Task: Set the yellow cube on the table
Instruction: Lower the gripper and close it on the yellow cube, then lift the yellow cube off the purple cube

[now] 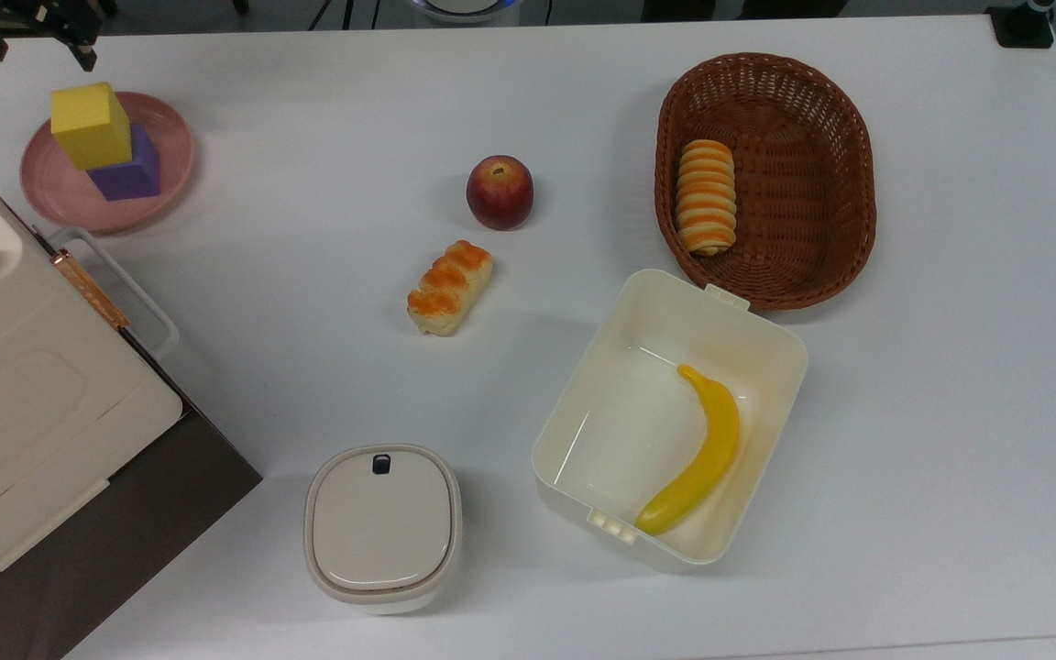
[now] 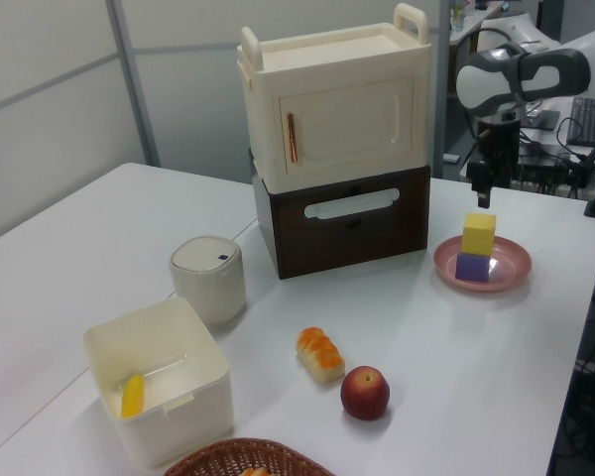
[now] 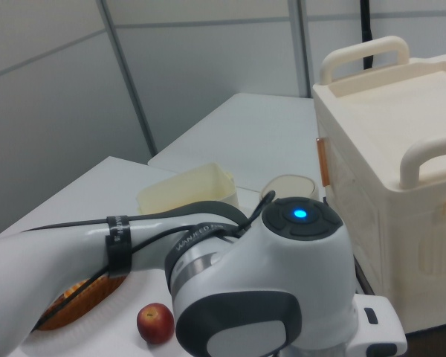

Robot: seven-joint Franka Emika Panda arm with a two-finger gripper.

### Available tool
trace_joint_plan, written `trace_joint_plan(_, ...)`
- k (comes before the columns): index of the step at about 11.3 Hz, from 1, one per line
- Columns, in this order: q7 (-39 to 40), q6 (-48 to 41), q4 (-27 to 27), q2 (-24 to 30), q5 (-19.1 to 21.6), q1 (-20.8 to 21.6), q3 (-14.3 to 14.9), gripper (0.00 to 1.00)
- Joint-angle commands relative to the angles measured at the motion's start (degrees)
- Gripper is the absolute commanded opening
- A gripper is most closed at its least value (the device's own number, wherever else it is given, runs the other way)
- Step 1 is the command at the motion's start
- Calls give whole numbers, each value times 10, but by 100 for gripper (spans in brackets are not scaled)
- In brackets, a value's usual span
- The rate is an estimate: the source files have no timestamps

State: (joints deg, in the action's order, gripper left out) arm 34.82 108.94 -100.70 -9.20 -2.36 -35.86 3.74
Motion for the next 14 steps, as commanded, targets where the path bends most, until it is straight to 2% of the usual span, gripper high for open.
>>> trace_joint_plan(1, 123, 5, -5, -18, -6, 4, 0, 100)
trace_joint_plan(3, 170, 19, -4, -37, -9, 6, 0, 100)
trace_joint_plan(7, 171, 35, -8, -66, -9, 9, -4, 100)
trace_joint_plan(8, 171, 35, -8, -71, -7, 9, -5, 92)
trace_joint_plan(10, 170, 41, -8, -71, -6, 10, -7, 61)
trace_joint_plan(11, 167, 40, -8, -65, -5, 10, -7, 56)
trace_joint_plan(14, 160, 20, -6, -27, -5, 27, -9, 56)
